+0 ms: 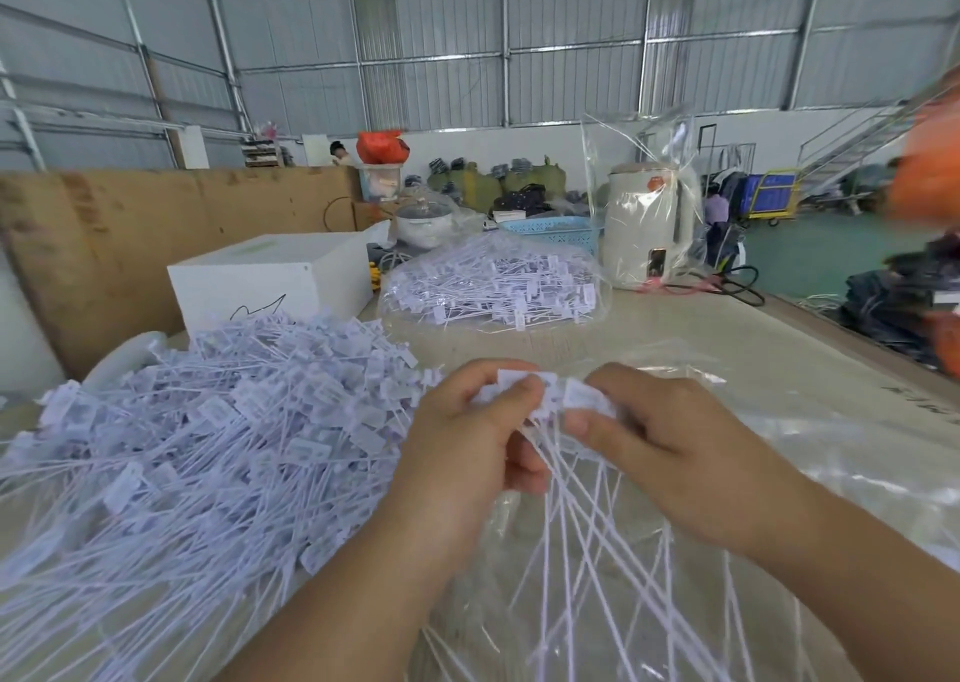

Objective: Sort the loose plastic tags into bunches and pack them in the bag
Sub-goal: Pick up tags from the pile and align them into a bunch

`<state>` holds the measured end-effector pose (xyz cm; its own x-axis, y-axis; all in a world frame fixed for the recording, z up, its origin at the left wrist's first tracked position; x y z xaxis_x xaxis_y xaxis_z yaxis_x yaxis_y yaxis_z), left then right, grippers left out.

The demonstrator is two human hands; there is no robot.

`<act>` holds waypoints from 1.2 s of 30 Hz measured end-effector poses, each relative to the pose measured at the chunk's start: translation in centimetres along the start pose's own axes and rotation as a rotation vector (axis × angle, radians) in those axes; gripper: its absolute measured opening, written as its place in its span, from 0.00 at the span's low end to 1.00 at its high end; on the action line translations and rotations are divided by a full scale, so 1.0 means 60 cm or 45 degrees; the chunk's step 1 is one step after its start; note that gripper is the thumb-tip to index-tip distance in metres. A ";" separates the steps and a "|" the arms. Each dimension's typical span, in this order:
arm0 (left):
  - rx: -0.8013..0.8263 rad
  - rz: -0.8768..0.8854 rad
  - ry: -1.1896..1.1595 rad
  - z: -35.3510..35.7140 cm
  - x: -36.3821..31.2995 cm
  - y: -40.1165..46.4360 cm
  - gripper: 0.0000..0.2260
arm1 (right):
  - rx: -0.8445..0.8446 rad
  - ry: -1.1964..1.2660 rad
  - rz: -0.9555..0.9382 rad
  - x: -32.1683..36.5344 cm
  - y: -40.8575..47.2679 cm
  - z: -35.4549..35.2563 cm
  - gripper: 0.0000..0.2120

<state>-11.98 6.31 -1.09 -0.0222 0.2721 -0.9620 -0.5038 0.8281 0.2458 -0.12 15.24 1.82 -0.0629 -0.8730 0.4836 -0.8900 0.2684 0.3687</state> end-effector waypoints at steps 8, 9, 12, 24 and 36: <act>0.228 0.000 0.171 0.036 -0.001 -0.008 0.07 | 0.170 -0.241 -0.088 0.018 0.001 0.019 0.33; 0.215 -0.004 0.182 0.036 -0.001 -0.007 0.04 | 0.186 -0.267 -0.081 0.019 0.001 0.022 0.35; 0.145 -0.036 0.129 0.029 0.004 -0.003 0.03 | 0.201 -0.155 -0.050 0.014 0.000 0.018 0.31; -0.091 -0.247 -0.492 -0.007 0.035 0.002 0.03 | -0.674 0.243 0.327 -0.058 -0.026 -0.102 0.23; 0.207 -0.127 -0.124 0.035 0.018 -0.001 0.06 | 0.173 -0.220 0.052 0.022 0.002 0.033 0.33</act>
<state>-10.17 7.56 -1.92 0.1082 0.2240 -0.9686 -0.3528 0.9195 0.1732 -1.20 13.34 0.93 -0.1663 -0.9225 0.3482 -0.9370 0.2579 0.2358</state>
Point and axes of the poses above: each hand's wrist, its own y-axis towards the middle knuckle, its own z-axis out of the palm, x = y × z, the point moved 8 cm from there along y, towards the middle knuckle, and after that the axes turned 11 degrees about x, right-handed, at the moved point
